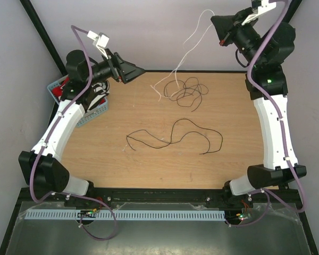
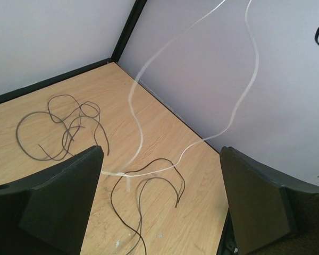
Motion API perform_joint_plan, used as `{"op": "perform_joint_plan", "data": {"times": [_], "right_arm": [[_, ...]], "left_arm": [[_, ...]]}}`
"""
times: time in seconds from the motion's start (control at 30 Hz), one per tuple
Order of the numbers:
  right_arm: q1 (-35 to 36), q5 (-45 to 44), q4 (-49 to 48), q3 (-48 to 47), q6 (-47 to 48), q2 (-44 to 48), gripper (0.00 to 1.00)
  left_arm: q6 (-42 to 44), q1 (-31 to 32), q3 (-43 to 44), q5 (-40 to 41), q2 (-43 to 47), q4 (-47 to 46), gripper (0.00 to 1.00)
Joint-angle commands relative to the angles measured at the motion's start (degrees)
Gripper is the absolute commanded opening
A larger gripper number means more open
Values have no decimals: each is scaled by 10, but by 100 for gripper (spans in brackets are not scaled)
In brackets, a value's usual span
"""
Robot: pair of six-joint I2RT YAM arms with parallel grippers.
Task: Zip-tie the wires
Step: Pick up the cable at the center of the board.
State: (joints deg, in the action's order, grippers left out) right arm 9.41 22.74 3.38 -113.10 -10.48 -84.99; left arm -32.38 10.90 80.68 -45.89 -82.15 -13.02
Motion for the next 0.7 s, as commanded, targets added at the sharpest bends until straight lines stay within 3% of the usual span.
{"op": "perform_joint_plan", "data": {"times": [0.0, 0.37, 0.67], "right_arm": [[2, 6, -6, -26, -36, 31, 0], [2, 41, -19, 11, -78, 89, 0], [2, 48, -38, 60, -93, 142, 0]], "left_arm": [[35, 20, 5, 0, 3, -25, 93], [58, 89, -32, 21, 0, -25, 93], [97, 163, -7, 50, -41, -33, 93]]}}
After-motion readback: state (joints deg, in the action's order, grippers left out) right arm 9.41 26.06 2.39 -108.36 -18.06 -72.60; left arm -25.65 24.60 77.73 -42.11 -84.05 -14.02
